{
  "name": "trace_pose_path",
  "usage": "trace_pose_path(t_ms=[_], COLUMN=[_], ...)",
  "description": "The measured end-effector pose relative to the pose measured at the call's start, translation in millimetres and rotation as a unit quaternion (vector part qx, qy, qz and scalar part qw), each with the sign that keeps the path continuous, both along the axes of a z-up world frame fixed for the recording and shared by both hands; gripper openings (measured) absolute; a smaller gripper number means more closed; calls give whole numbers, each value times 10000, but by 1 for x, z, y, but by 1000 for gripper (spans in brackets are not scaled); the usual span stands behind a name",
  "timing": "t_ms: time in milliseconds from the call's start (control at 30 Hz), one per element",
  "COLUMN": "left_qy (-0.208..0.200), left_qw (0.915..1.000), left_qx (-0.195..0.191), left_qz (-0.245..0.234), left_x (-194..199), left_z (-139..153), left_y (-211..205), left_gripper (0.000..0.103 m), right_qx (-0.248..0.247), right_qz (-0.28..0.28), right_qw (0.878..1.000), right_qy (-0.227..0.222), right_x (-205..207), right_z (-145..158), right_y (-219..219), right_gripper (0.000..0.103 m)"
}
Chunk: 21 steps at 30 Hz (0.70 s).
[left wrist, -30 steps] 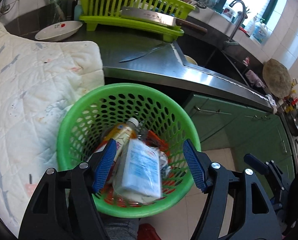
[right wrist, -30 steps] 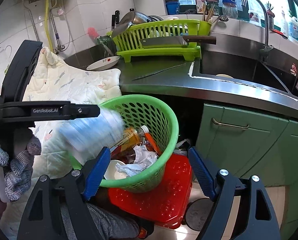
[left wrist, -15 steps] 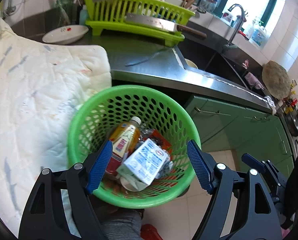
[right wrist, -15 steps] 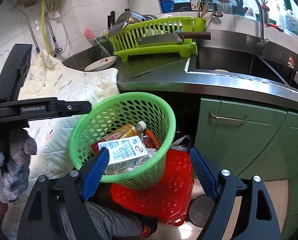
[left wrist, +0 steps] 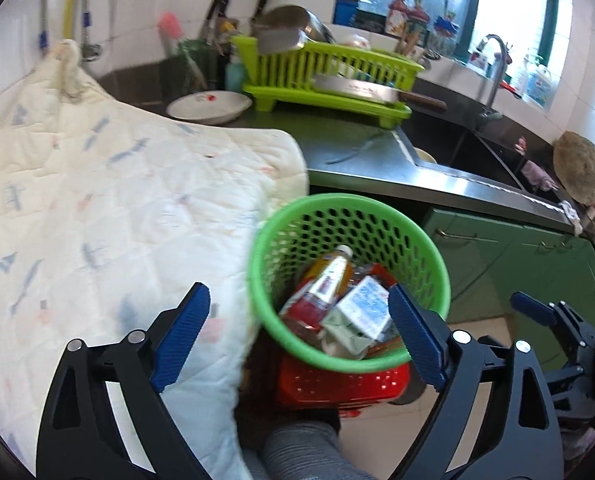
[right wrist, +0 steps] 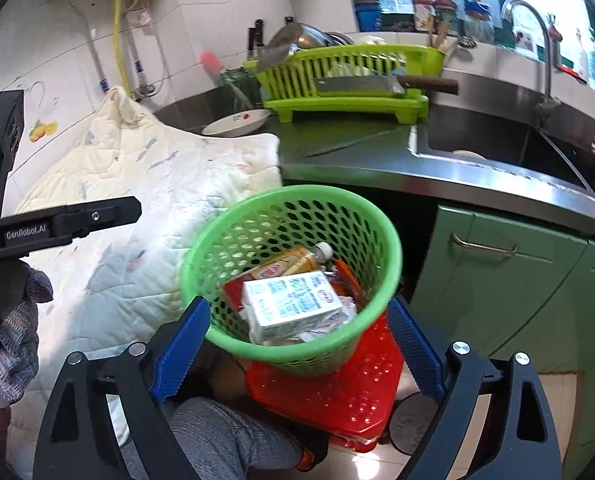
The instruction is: Collect trash
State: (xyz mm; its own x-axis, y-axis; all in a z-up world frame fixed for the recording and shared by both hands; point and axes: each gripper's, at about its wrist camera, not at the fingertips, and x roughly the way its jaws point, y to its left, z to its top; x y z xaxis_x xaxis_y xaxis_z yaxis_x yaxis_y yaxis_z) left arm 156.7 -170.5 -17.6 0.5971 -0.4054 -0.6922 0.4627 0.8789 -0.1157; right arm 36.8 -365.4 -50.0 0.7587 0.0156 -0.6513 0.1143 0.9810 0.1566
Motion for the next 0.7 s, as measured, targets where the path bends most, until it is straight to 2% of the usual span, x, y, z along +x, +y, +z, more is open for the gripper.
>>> trace_pose_path(t_ms=[100, 267, 567, 700], left_qy=[-114, -526, -608, -792], left_qw=[9998, 9973, 9924, 9892], left_qx=[-1, 126, 49, 170], left_qz=[143, 498, 1070, 1218], left_x=[-8, -28, -51, -62], left_z=[8, 23, 24, 25], left_y=[20, 54, 109, 125], left_gripper=[93, 98, 98, 98], right_qx=[-22, -145, -124, -200], right_qz=[102, 202, 340, 423], right_qw=[9999, 9997, 9992, 9988], right_qy=[-5, -62, -139, -163], right_x=[0, 0, 3, 1], right_z=[6, 18, 36, 39], right_y=[12, 35, 64, 76], right_gripper=[89, 90, 92, 93])
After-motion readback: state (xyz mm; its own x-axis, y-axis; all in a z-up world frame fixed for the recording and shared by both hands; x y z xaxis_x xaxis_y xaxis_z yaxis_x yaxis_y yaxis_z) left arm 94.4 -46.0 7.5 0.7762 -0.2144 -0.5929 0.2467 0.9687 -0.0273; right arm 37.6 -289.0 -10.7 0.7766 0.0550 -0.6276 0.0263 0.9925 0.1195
